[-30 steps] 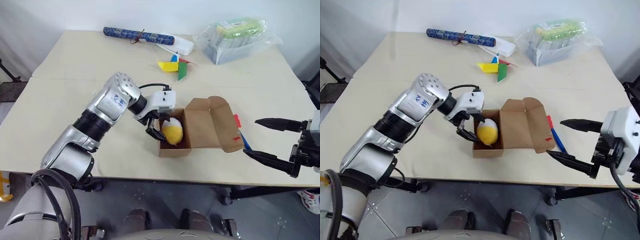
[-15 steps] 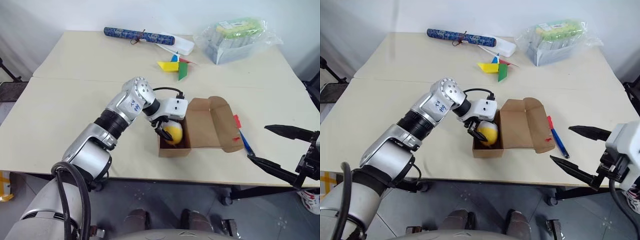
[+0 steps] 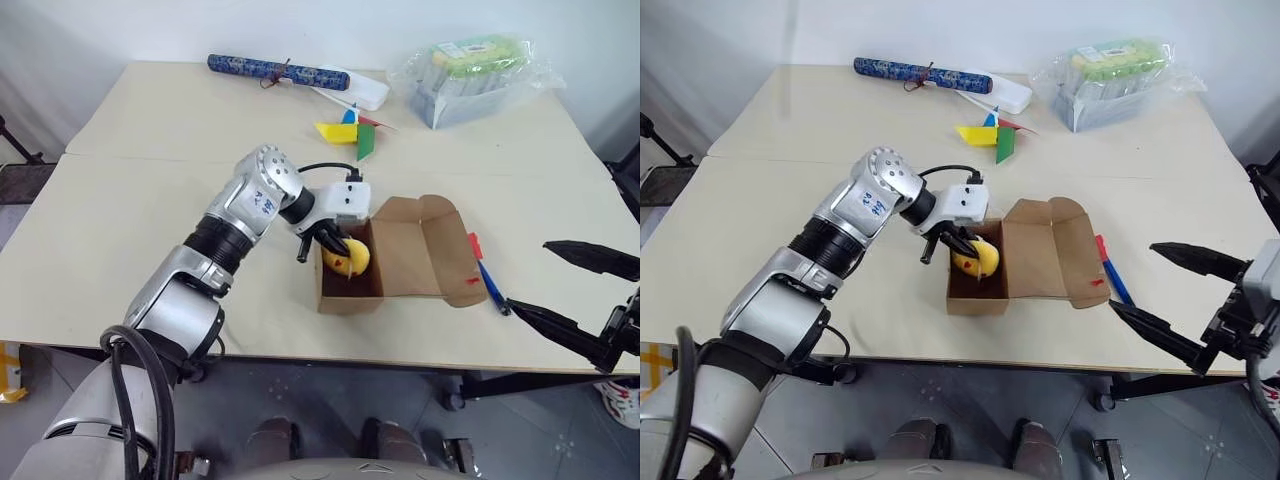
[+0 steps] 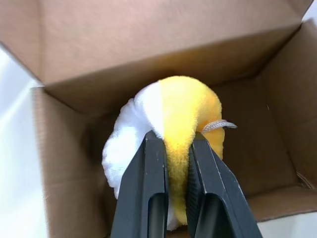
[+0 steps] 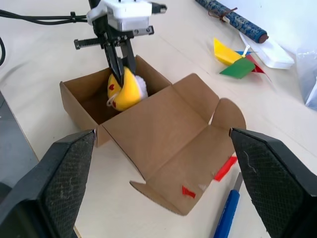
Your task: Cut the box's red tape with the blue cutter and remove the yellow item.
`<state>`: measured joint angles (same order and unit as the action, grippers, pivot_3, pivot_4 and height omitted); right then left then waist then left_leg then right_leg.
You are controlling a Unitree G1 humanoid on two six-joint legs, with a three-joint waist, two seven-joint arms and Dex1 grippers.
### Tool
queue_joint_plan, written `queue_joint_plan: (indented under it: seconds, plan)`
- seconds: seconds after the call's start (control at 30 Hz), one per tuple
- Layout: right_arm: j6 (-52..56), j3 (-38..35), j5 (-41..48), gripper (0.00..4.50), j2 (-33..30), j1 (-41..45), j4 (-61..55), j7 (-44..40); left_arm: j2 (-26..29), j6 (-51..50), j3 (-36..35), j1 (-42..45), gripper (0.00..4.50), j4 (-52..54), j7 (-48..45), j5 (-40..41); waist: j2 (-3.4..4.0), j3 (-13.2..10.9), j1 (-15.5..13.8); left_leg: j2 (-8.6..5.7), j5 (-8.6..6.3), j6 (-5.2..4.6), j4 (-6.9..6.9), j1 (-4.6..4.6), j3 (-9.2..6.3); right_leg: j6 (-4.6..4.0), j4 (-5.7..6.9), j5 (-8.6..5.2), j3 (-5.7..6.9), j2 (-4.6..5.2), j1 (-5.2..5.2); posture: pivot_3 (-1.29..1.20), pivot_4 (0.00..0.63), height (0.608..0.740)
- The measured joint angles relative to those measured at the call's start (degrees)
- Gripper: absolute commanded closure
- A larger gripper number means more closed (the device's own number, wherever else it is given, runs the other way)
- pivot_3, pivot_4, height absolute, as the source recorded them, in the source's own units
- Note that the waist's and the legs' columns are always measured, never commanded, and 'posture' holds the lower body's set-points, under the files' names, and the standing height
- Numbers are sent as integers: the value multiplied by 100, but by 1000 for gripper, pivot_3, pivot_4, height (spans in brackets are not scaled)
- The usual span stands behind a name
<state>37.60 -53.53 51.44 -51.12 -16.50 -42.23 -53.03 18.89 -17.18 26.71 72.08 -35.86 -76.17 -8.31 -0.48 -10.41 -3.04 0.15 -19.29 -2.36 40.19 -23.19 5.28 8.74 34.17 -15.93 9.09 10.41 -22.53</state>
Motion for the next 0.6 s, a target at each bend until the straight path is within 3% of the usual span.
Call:
queue_joint_plan:
  seconds: [0.27,0.5,0.6]
  plan:
    - [-4,60,-1,0,-326,289,337,-46,26,-1104,-972,185,4404,383,607,430,0,0,11,1,0,0,2,2,-1,0,6,0,-1,0,0,0,150,740]
    - [-50,889,-1,0,-915,1394,1112,-255,42,-2440,-2667,862,4404,474,2499,1086,0,0,52,1,2,-2,-1,15,-12,1,18,0,-7,3,1,0,150,740]
    - [-148,1448,-6,0,-1042,2067,1555,-391,458,-2746,-2962,665,4404,441,3521,959,0,0,154,1,3,0,-8,28,-11,1,34,0,-13,5,-1,0,150,740]
